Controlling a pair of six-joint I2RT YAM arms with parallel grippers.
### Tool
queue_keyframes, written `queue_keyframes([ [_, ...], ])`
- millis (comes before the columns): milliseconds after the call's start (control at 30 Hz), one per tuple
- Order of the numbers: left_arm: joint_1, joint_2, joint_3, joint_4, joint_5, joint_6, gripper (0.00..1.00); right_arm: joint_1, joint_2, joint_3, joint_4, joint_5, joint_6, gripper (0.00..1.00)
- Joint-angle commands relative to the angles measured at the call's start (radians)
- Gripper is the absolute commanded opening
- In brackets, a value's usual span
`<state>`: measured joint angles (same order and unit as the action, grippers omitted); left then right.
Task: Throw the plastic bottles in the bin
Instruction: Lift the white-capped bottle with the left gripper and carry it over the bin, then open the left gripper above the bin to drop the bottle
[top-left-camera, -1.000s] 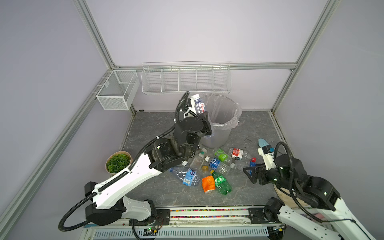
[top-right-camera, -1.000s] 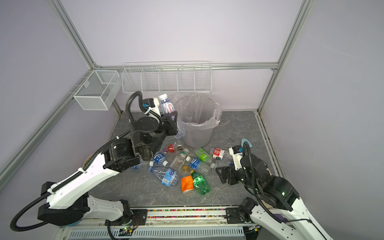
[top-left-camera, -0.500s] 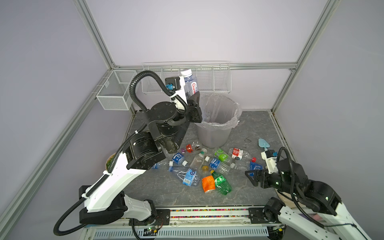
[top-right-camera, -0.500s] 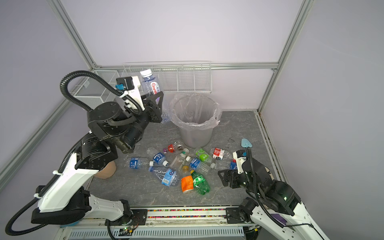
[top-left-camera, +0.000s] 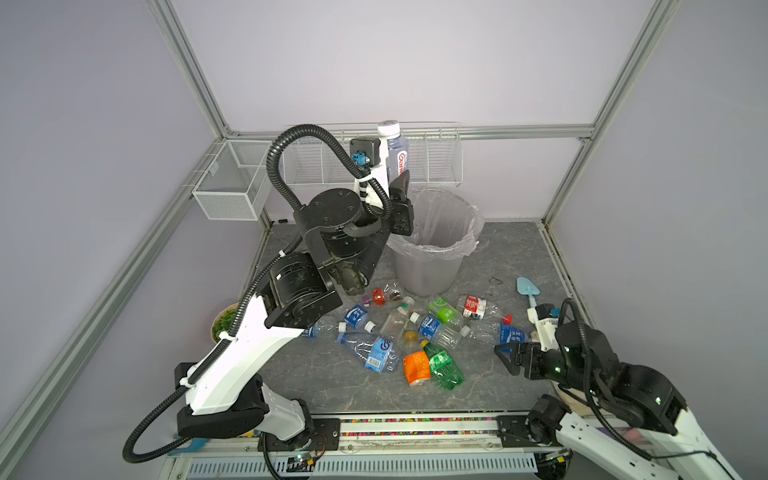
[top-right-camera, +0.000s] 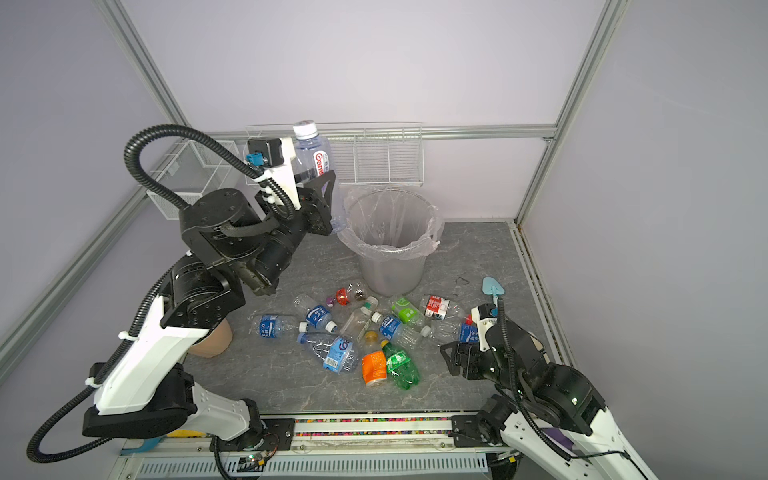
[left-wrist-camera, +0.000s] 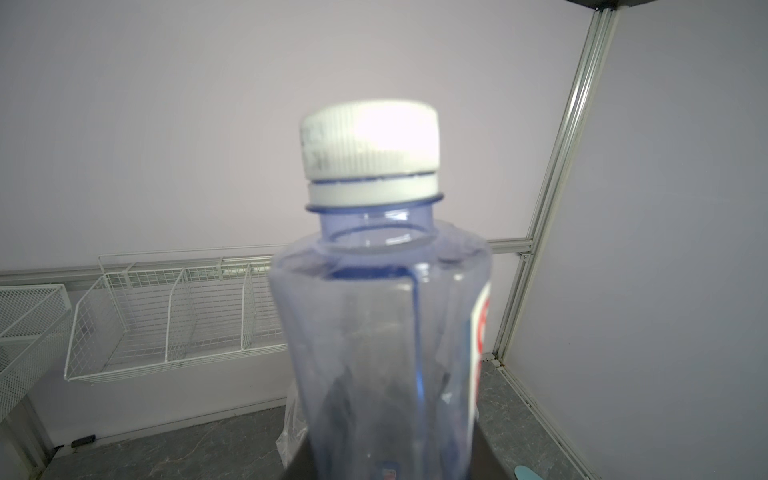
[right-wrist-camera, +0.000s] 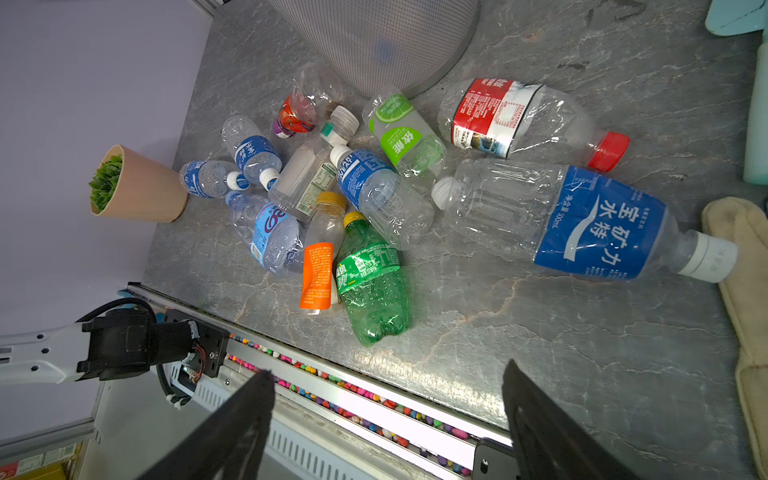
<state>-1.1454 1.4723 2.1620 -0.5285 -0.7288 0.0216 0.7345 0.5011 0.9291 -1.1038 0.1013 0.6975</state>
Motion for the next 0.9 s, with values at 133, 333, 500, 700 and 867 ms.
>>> queue_keyframes([
  [133,0.08,0.125,0.094,0.026,0.025,0.001,0.21,-0.002,0.0,0.028,-0.009,-0.002,0.01,0.88],
  [333,0.343,0.448,0.24,-0.233,0.361,-0.295,0.33,-0.003,0.009,0.084,-0.012,-0.022,0.006,0.88],
  [500,0.373,0.595,0.638,-0.507,0.395,-0.317,1.0,-0.004,-0.042,0.124,-0.03,-0.038,-0.004,0.88],
  [700,0.314,0.337,0.405,-0.311,0.286,-0.232,1.0,-0.004,-0.072,0.141,-0.036,-0.029,0.003,0.88],
  [867,0.278,0.308,0.433,-0.347,0.283,-0.22,1.0,-0.004,-0.048,0.136,-0.018,-0.04,0.003,0.88],
])
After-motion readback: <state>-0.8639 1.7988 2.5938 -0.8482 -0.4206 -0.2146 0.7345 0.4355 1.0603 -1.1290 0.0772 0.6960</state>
